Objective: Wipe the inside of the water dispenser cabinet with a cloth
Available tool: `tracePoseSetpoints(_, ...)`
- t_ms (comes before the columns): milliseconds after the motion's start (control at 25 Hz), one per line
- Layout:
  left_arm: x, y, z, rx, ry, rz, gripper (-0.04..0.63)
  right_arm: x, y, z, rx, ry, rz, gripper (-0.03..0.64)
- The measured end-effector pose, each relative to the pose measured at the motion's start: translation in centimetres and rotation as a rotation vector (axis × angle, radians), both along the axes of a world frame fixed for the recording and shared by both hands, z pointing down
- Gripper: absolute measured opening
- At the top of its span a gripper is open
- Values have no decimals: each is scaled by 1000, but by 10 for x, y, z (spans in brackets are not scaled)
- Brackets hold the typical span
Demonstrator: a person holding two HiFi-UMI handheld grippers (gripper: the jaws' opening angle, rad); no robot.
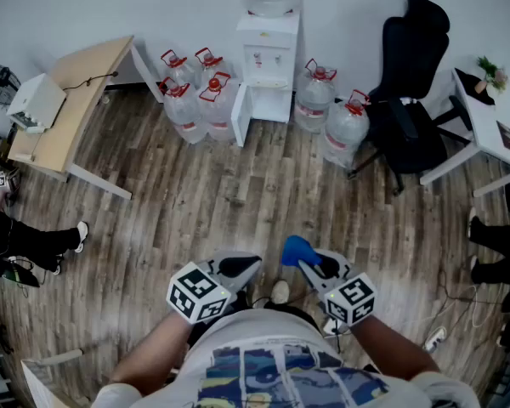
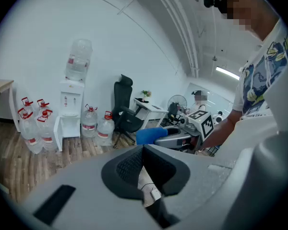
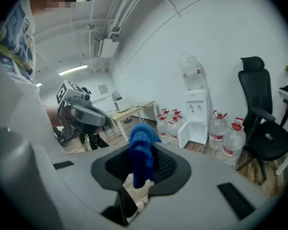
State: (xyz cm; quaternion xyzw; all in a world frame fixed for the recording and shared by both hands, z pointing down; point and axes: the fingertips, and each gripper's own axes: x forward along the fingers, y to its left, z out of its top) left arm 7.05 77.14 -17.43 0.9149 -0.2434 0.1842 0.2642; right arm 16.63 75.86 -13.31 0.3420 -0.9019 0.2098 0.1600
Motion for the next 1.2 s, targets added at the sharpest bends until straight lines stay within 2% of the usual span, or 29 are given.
tracePoseSetpoints(200, -3, -12, 1, -1, 12, 13, 3, -4, -14, -1, 6, 18, -2, 84)
tracePoseSetpoints(400, -28, -40, 7, 4, 36, 62, 3, -22, -44, 0, 35, 44, 50, 84)
tracePoseSetpoints(680, -111, -98, -3, 11, 93, 106, 2, -98, -97, -2, 2, 70, 146, 86)
tracePoseSetpoints(960, -196, -139, 10, -4, 96, 165, 2, -182, -131, 3, 1, 58, 206, 86)
tracePoseSetpoints(1080, -219, -150, 18, -3, 98, 197, 2, -206, -137, 8, -13, 63, 230, 87)
tracePoseSetpoints(1200, -227, -164, 22, -13, 118, 197, 2, -214, -143, 7, -27, 69, 246, 87)
